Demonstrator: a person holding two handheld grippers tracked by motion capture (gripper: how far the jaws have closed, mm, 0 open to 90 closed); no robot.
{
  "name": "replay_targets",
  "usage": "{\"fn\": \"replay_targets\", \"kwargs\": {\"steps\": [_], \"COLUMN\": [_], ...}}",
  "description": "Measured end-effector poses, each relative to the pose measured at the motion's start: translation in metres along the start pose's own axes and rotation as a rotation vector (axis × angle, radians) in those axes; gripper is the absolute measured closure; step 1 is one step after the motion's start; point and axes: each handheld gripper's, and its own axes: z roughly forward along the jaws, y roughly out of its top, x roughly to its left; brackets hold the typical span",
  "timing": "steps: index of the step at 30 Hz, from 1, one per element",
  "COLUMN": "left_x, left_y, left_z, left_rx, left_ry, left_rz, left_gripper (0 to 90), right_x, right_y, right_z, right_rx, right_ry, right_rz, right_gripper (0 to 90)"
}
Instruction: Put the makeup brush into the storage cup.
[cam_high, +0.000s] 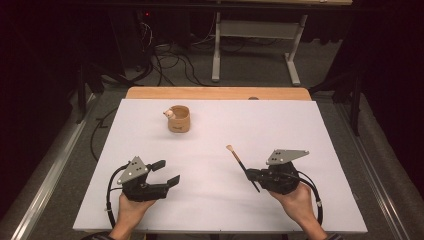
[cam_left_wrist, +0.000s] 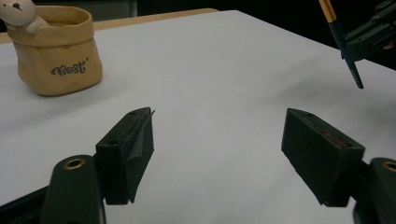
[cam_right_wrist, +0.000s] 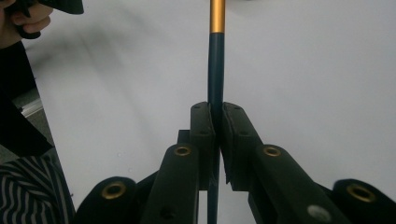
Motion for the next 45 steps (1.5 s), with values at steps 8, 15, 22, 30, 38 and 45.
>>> {"fn": "replay_targets", "kwargs": {"steps": [8, 15, 22, 30, 38, 45], "left_x": [0.001, -0.006, -0.018, -0.027, -0.033, -0.041], "left_y": [0.003, 0.01, 0.017, 0.028, 0.041, 0.051], "left_z": [-0.002, 0.001, 0.004, 0.01, 0.02, 0.03], "left_rx": [-0.014, -0.023, -0.01, -0.019, -0.019, -0.028], "left_ry": [-0.006, -0.04, -0.083, -0.106, -0.145, -0.171], "left_rz": [0.0, 0.006, 0.028, 0.048, 0.058, 0.068], "left_gripper": [26.1, 24.0, 23.3, 23.1, 23.7, 25.3], "right_x": [0.008, 0.01, 0.012, 0.013, 0.014, 0.015], "right_y": [0.002, 0.002, 0.004, 0.005, 0.005, 0.007], "right_z": [0.007, 0.013, 0.01, 0.01, 0.01, 0.009], "right_rx": [-0.015, -0.031, -0.061, -0.071, -0.084, -0.094], "right_ry": [0.022, 0.056, 0.066, 0.07, 0.072, 0.077], "right_rz": [-0.017, -0.019, -0.012, -0.012, -0.011, -0.01], "right_gripper": [85.9, 85.9, 85.9, 85.9, 85.9, 85.9]}}
